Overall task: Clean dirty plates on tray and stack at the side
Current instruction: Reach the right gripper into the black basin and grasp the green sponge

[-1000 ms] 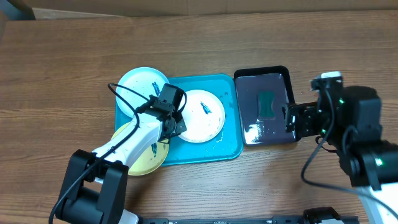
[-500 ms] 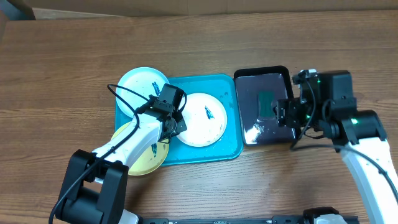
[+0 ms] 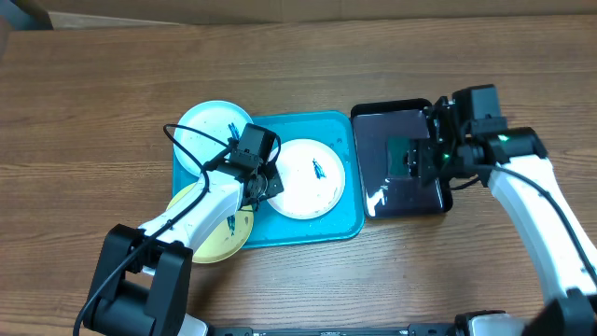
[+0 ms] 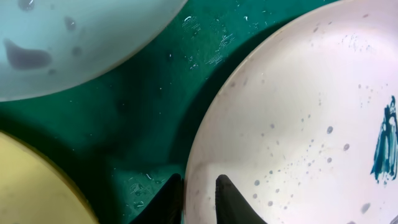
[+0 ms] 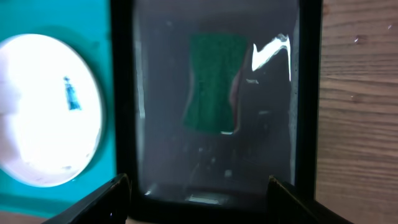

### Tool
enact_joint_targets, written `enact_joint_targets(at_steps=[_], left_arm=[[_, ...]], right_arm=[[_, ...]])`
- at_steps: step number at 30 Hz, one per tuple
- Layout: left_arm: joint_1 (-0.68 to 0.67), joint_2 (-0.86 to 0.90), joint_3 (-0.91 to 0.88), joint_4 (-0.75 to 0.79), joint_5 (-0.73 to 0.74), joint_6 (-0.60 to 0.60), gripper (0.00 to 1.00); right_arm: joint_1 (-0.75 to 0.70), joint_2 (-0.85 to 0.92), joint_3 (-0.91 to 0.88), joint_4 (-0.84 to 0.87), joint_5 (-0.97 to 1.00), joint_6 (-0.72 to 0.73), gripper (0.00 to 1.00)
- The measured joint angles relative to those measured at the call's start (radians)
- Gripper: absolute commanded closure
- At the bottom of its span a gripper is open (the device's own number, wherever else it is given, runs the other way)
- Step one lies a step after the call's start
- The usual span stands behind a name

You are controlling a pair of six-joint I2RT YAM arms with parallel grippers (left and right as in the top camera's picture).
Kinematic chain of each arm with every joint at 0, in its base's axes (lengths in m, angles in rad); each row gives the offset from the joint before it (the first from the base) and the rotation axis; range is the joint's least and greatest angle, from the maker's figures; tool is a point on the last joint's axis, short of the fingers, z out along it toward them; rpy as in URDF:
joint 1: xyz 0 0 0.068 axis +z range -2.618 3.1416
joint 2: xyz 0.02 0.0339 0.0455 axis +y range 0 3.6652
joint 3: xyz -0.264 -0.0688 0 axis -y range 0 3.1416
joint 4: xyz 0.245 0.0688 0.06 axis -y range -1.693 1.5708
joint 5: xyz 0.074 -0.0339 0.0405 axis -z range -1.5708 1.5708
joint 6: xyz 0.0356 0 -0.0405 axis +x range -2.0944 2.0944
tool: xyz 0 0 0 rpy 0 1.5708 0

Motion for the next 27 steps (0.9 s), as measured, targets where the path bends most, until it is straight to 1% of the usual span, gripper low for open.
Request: enact_joint_targets(at_steps=[3,7,9,14,17,24,27], left_arm=[[0.000,0.000,0.000,-0.001,0.004,0.005,0.74],[0.000,0.000,0.000,-0.002,0.024,0.044,0.69],[0.000,0.000,-0.001,-0.003,0.031,0.059,0.68],[0.003,0.000,0.000,-0.024,0.045,0.083,0.68],[0.025,0.000,0.005,-0.077,0.068,0.093,0.68],[0.081,0.000,0.037,-0.119,0.084,0.097,0.69],[0.080,0.000,0.037,-0.120,0.087,0.097,0.69]], right_arm=[[0.000,0.080,0.000,0.042,0.014,0.006,0.28],[0.005,0.158,0.000,0.083,0.021,0.009,0.28],[0.015,0.192,0.000,0.098,0.024,0.010,0.28],[0.050,0.250,0.000,0.126,0.030,0.010,0.28],[0.066,0.270,0.000,0.145,0.051,0.010,0.28],[0.073,0.276,0.000,0.154,0.098,0.011,0.28],[0.073,0.276,-0.008,0.210,0.105,0.011,0.28]])
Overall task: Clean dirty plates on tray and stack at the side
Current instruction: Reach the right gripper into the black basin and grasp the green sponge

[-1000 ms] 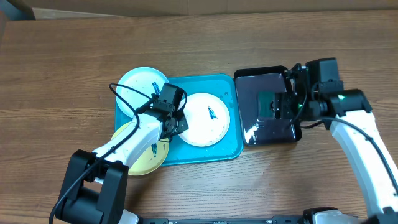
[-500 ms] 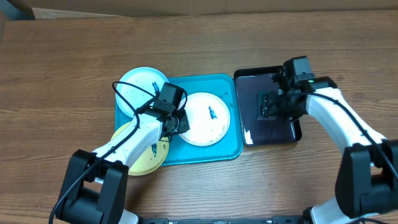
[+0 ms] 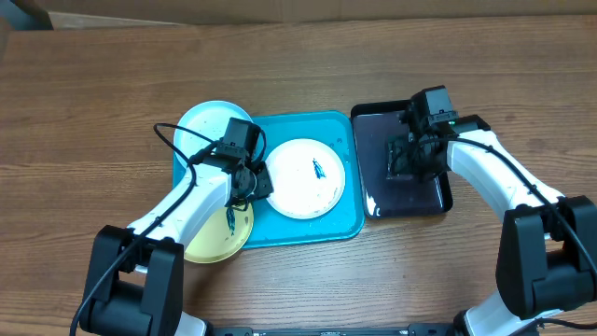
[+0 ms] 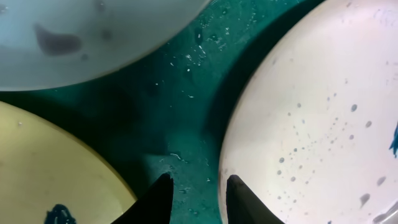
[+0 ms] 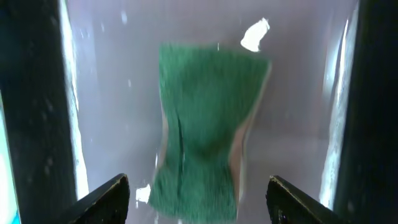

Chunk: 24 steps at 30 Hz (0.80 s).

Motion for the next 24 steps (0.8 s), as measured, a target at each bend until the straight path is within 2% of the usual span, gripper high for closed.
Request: enact_joint_targets(at_steps=[5,11,16,21,24], left_arm=[[-0.002,0.000,0.001,0.020,0.003,0.000,0.68],[-0.002,0.000,0.001,0.028,0.003,0.000,0.66],[-0.002,0.000,0.001,0.030,0.003,0.000,0.63],[-0.002,0.000,0.001,0.030,0.003,0.000,0.62],[-0.002,0.000,0.001,0.031,0.003,0.000,0.59]], right_arm=[[0.000,0.000,-0.087,0.109,0.004,0.003,0.30],[0.000,0.000,-0.122,0.126,0.003,0.011,0.37],[0.000,0.000,-0.122,0.105,-0.009,0.024,0.60],[0.000,0.000,-0.122,0.055,-0.017,0.028,0.72],[0.000,0.000,-0.122,-0.016,-0.040,0.028,0.75]])
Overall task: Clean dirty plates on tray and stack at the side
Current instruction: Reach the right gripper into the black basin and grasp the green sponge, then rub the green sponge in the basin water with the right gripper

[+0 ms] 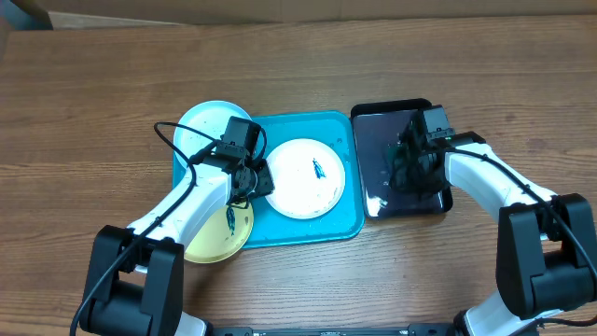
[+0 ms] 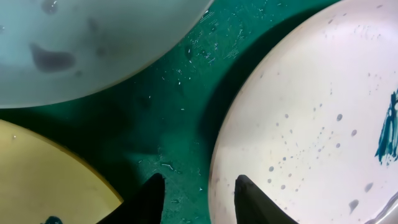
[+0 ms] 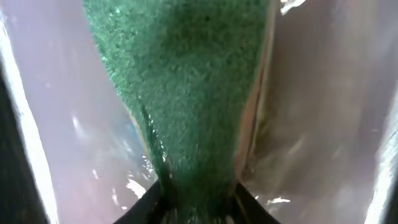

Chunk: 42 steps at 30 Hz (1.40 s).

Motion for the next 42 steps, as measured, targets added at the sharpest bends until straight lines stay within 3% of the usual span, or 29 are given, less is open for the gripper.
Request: enact_joint_targets(at_steps=[6,10,21,26,31,38,40,42], left_arm=[[0.000,0.000,0.000,0.000,0.000,0.000,0.57],[0.000,0.000,0.000,0.000,0.000,0.000,0.57],[0.000,0.000,0.000,-0.008,0.000,0.000,0.57],[0.000,0.000,0.000,-0.007,0.000,0.000,0.57],[0.000,0.000,0.000,-0.007,0.000,0.000,0.57],[0.000,0.000,0.000,-0.008,0.000,0.000,0.57],[0.000,0.000,0.000,-0.007,0.000,0.000,0.57],[0.000,0.000,0.000,-0.007,0.000,0.000,0.56]], right_arm=[[0.000,-0.015,0.003,-0.039,-0.025,0.000,0.76],[0.000,-0.020,0.011,-0.034,-0.027,0.001,0.57],[0.000,-0.024,0.038,0.005,-0.027,-0.002,0.24],[0.000,-0.024,0.038,0.036,-0.024,-0.004,0.25],[0.000,-0.024,0.030,0.127,-0.023,-0.002,0.35],[0.000,-0.024,-0.041,0.198,-0.022,-0.004,0.36],[0.000,-0.024,-0.061,0.210,-0.022,-0.004,0.44],[0.000,-0.024,-0.071,0.218,-0.021,-0.005,0.68]])
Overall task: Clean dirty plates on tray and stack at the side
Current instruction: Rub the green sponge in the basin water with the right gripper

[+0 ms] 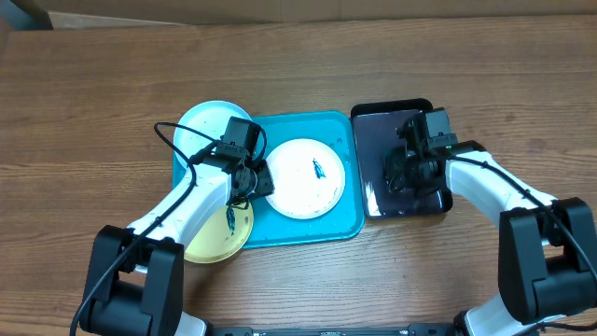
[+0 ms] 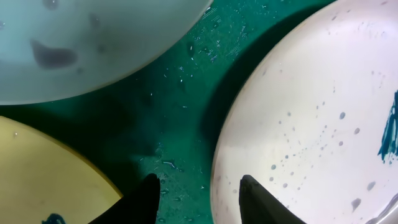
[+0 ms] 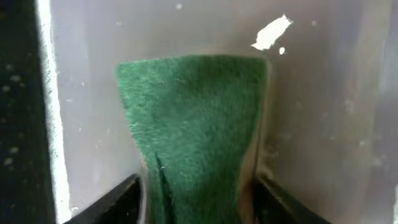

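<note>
A white plate (image 1: 303, 191) with a blue smear lies on the blue tray (image 1: 347, 224). My left gripper (image 2: 199, 198) is open low over the tray, its fingers straddling the white plate's (image 2: 323, 106) left rim. A light blue plate (image 2: 93, 37) and a yellow plate (image 2: 37, 168) overlap the tray's left side. In the black tub (image 1: 373, 117) of water, my right gripper (image 3: 198, 202) is open around a green sponge (image 3: 193, 124). One finger stands on each side of the sponge, close against it.
The light blue plate (image 1: 201, 126) hangs over the tray's back left corner and the yellow plate (image 1: 215, 241) over its front left. The tub stands right against the tray's right edge. Bare wooden table surrounds everything.
My right gripper's fingers were squeezed tight on the sponge and now stand wide beside it. The left gripper's fingers are slightly farther apart at the white plate's rim.
At first my right gripper hung open high over the tub, and the left was nearly shut at the white plate's rim. Then the right was open low over the sponge, then pinching it hard, and now stands loosened. The left opened wider at each moment.
</note>
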### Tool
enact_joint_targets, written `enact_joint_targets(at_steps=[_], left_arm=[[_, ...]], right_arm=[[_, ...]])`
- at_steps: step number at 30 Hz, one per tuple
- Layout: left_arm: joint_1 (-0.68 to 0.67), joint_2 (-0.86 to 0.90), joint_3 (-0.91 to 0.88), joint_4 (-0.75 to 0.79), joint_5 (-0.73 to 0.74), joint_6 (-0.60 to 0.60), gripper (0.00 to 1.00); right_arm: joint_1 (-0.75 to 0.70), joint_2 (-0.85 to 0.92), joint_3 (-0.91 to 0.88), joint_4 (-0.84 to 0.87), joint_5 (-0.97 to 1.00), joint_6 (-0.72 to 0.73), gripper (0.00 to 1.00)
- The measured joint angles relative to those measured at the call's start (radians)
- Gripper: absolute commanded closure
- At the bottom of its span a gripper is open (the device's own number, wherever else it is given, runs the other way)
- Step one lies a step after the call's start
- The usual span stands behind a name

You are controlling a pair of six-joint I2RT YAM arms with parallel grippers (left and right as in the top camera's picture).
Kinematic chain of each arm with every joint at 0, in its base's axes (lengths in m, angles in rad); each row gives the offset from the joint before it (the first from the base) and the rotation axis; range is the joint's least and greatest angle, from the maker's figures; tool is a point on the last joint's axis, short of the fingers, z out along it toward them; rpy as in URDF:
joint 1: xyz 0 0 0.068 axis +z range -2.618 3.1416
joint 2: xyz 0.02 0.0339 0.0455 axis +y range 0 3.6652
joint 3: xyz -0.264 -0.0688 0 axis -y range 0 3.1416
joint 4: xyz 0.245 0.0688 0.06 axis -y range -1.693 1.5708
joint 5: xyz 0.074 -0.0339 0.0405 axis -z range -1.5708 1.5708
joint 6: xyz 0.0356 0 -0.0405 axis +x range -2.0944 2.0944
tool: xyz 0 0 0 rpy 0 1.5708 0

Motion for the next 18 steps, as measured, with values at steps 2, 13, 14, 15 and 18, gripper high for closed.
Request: enact_joint_targets(at_steps=[2,13,14,15,18], left_arm=[[0.000,0.000,0.000,0.000,0.000,0.000,0.57],[0.000,0.000,0.000,0.000,0.000,0.000,0.56],[0.000,0.000,0.000,0.000,0.000,0.000,0.56],[0.000,0.000,0.000,0.000,0.000,0.000,0.57],[0.000,0.000,0.000,0.000,0.000,0.000,0.57]], right_arm=[[0.000,0.000,-0.001,0.012,0.000,0.002,0.78],[0.000,0.000,0.047,-0.012,0.000,0.001,0.37],[0.000,0.000,0.054,-0.010,0.000,0.000,0.37],[0.000,0.000,0.057,-0.010,0.001,0.001,0.37],[0.000,0.000,0.059,-0.006,0.012,0.001,0.37]])
